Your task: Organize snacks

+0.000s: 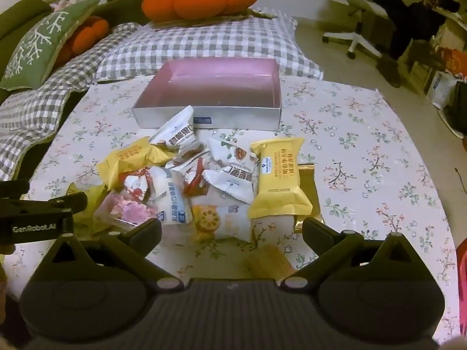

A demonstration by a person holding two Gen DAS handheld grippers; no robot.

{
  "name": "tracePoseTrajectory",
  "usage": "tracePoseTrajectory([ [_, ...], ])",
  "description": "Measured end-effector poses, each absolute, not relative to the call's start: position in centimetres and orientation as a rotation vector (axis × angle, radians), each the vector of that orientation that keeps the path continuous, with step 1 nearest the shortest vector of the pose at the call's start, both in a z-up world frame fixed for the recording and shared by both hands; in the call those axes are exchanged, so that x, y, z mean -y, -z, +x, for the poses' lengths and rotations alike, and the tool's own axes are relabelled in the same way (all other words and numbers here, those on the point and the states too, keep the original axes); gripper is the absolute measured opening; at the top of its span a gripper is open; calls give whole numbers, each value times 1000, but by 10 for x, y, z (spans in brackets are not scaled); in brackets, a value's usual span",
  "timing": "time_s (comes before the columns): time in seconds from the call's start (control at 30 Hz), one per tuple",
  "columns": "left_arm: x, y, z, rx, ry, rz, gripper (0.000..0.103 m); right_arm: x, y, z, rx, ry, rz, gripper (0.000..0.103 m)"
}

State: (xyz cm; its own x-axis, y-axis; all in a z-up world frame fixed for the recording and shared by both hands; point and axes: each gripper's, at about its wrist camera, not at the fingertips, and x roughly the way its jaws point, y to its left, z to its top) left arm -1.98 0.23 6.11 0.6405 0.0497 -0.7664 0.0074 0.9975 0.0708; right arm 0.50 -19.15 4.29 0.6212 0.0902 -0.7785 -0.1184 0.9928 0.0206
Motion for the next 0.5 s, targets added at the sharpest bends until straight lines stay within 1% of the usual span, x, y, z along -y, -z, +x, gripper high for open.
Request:
tracePoseTrajectory([
  [0.5, -2, -61, -20, -878, -16, 67, 103, 189, -42, 7, -887, -113, -40, 103],
])
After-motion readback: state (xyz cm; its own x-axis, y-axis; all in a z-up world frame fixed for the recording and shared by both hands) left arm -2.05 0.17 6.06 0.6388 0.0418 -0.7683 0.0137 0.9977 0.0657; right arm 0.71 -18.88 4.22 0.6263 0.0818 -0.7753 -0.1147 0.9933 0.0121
